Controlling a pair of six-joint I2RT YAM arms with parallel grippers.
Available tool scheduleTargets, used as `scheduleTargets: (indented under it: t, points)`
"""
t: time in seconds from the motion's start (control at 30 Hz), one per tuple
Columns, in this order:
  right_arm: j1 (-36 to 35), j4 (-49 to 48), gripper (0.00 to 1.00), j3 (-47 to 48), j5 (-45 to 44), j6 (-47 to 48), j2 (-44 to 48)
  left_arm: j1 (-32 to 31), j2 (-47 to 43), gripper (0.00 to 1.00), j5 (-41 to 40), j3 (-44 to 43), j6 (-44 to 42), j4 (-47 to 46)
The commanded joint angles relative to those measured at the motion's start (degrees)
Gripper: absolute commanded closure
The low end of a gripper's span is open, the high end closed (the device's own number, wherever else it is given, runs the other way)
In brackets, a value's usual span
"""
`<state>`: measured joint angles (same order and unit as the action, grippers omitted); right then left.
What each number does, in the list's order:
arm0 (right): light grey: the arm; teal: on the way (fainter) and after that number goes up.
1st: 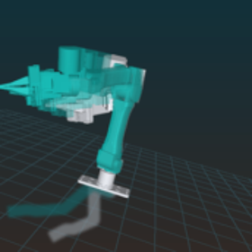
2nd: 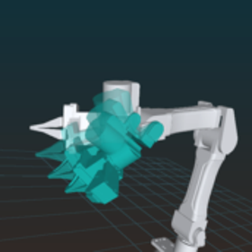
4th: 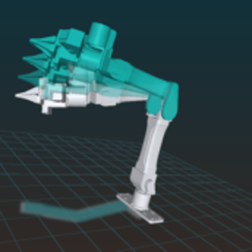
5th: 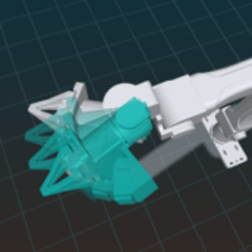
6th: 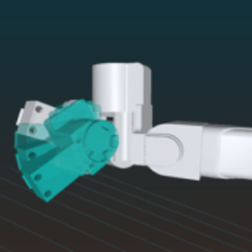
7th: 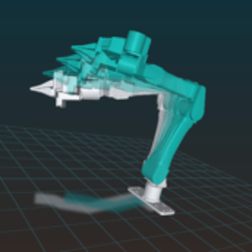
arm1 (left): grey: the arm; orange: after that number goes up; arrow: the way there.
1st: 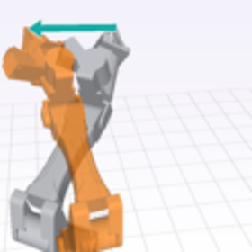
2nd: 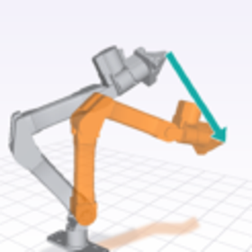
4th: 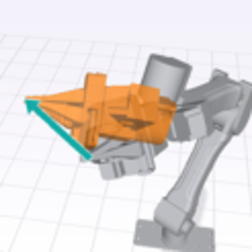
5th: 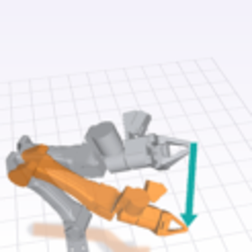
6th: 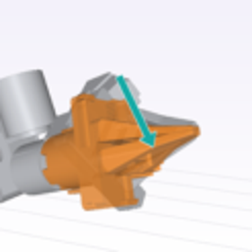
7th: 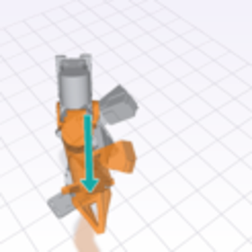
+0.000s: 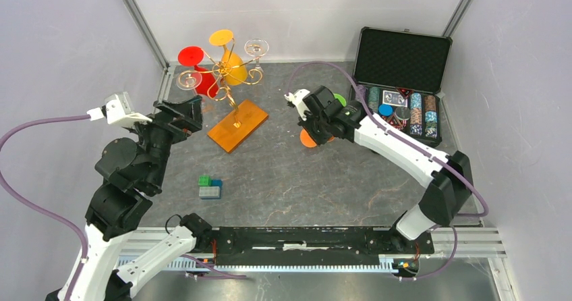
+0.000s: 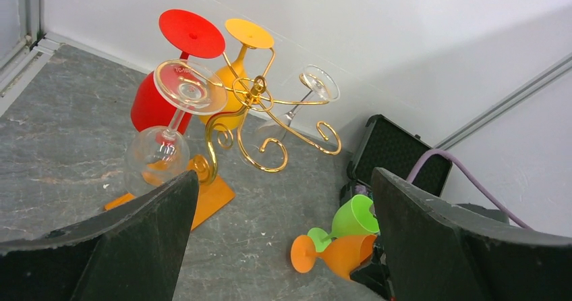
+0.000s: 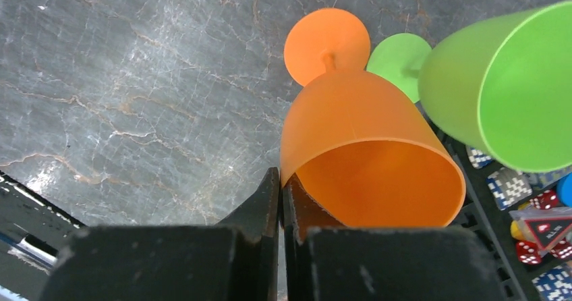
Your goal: Take the wine glass off the wine glass rack
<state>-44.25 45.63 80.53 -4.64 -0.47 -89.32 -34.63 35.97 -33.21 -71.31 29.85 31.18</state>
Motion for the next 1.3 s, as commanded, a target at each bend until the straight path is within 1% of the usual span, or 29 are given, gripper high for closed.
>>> scheduleTargets:
  t: [0.0,0.2,0.4,0.53,0.67,0.83,0.97,1.07,1.27]
  points:
    - [-0.2,1.2,0.95,6.8,-1.8,3.3,-3.9,-0.2,0.1,0.00,-2.0,0.3,-2.9,-1.4]
    - [-0.2,3.9,0.94,13.9,-3.0,4.7,-10.4,-0.2,0.1,0.00,-2.2,0.1,-3.3,-0.7]
    - [-0.2,6.6,0.87,17.3,-4.4,5.0,-13.4,-0.2,-0.4,0.00,-2.5,0.2,-3.7,-0.3]
    - [-0.2,6.6,0.80,18.3,-4.5,5.4,-13.9,-0.2,-0.4,0.00,-2.5,0.2,-3.6,-0.4]
    - [-0.3,6.0,0.76,18.9,-6.1,5.5,-14.9,-0.2,-0.3,0.00,-2.4,0.2,-3.6,-0.2]
    - [-0.2,3.1,0.76,18.2,-8.2,5.8,-16.2,-0.2,-0.4,0.00,-2.4,-0.1,-3.5,0.3]
    - [-0.3,-0.6,0.79,15.8,-9.8,6.2,-16.4,-0.2,-0.7,0.00,-2.6,-0.3,-3.7,0.7]
    - [-0.4,-4.5,0.82,12.8,-11.8,6.7,-15.5,-0.2,-0.9,0.00,-3.0,-0.3,-3.8,0.8]
    - [-0.5,-12.2,0.82,8.3,-11.7,6.7,-13.1,-0.2,-0.7,0.00,-3.2,-0.3,-3.8,0.8]
